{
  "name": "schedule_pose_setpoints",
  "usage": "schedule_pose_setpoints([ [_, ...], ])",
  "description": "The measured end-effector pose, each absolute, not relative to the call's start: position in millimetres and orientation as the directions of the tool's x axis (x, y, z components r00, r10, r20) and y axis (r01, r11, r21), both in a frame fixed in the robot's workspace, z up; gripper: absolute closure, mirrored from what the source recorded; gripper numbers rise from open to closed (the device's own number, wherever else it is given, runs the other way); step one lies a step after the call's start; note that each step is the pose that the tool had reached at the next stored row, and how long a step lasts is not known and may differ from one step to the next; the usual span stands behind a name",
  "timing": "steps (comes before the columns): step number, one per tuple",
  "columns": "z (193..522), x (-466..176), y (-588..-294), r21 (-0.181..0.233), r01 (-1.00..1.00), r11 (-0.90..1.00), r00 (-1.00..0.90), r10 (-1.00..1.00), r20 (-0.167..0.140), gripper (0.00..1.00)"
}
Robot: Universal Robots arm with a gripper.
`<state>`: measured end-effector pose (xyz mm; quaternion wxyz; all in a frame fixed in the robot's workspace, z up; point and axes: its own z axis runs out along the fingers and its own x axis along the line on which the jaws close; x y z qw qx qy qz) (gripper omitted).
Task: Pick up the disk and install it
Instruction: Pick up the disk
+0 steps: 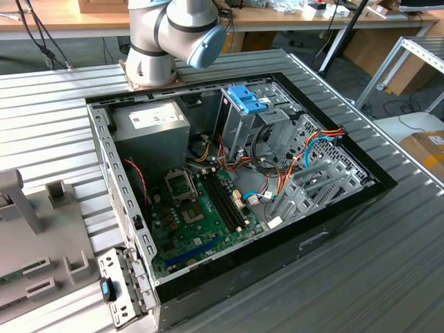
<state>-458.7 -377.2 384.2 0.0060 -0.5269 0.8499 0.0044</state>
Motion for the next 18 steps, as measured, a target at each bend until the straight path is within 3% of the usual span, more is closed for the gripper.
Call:
schedule_pose_setpoints([
  [18, 383.6, -458.7, -377.1, 0.001, -0.998, 0.07, -0.07, -0.997, -0.015, 0.89],
])
